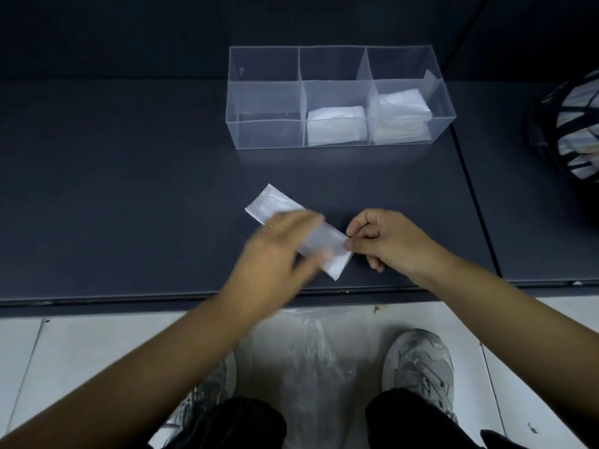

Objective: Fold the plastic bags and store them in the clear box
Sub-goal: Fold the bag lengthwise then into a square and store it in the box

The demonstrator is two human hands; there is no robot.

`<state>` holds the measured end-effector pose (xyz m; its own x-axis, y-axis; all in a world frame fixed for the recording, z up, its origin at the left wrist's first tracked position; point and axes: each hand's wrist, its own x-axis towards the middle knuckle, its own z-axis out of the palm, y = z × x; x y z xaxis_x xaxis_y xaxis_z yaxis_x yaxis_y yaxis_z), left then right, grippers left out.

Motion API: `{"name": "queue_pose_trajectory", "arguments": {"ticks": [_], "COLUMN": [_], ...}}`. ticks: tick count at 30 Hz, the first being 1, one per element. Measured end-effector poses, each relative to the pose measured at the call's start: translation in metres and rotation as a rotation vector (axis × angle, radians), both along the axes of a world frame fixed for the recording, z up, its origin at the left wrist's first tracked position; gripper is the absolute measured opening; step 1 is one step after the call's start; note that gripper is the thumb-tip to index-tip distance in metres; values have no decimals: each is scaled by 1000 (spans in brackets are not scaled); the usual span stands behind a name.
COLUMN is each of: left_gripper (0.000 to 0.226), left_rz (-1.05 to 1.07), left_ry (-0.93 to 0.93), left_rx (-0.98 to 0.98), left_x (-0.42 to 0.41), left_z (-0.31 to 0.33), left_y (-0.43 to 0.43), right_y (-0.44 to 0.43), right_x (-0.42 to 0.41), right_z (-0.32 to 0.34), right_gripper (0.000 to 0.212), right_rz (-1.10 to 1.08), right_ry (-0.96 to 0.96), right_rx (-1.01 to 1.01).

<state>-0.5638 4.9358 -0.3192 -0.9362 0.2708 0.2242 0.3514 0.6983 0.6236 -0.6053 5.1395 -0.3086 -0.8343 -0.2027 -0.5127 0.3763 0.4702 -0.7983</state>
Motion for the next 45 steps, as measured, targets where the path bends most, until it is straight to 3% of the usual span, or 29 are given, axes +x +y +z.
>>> {"name": "queue_pose_trajectory", "arguments": {"ticks": [3, 7, 9, 13, 15, 20, 24, 30, 33, 35, 38, 40, 42, 45], "left_gripper": [73, 48, 41, 37, 23, 37, 26, 23, 21, 20, 16, 23, 41, 68], "left_rz": [-190, -103, -86, -15, 44, 268, 379, 491, 559, 612, 539, 335, 135, 55], "left_ry": [-91, 94, 157, -86, -203, -585, -781, -910, -888, -719, -126, 118, 77, -115], "left_rx": [-180, -212, -146, 10, 145, 511, 777, 843, 890, 785, 212, -55, -252, -511], "left_x": [25, 22, 18, 12, 5, -18, -29, -40, -42, -38, -27, -23, -22, -24], "left_z": [-9, -12, -9, 2, 0, -3, 1, 2, 5, 3, -3, -7, -15, -27], "left_y": [12, 13, 13, 6, 2, 0, -1, -4, -7, -12, -23, -20, -15, -18], "right_y": [-1, 2, 8, 22, 19, -8, -19, -35, -40, -42, -43, -45, -47, -47], "right_x": [2, 10, 12, 5, 2, -7, -17, -29, -30, -30, -30, -31, -31, -28], "right_z": [11, 28, 37, 38, 26, -2, -8, -7, -5, -5, -5, -4, -3, -2], "right_gripper": [5, 5, 4, 42, 53, 28, 7, 14, 19, 20, 24, 24, 24, 22], "right_rz": [-41, -173, -161, 72, 161, 72, 27, 110, 152, 156, 161, 166, 175, 166], "right_ry": [-102, -287, -273, 55, 61, 41, 124, 199, 235, 241, 252, 258, 262, 279], "right_rx": [-37, -233, -304, -156, -160, -180, -64, 216, 332, 365, 395, 418, 436, 461]}}
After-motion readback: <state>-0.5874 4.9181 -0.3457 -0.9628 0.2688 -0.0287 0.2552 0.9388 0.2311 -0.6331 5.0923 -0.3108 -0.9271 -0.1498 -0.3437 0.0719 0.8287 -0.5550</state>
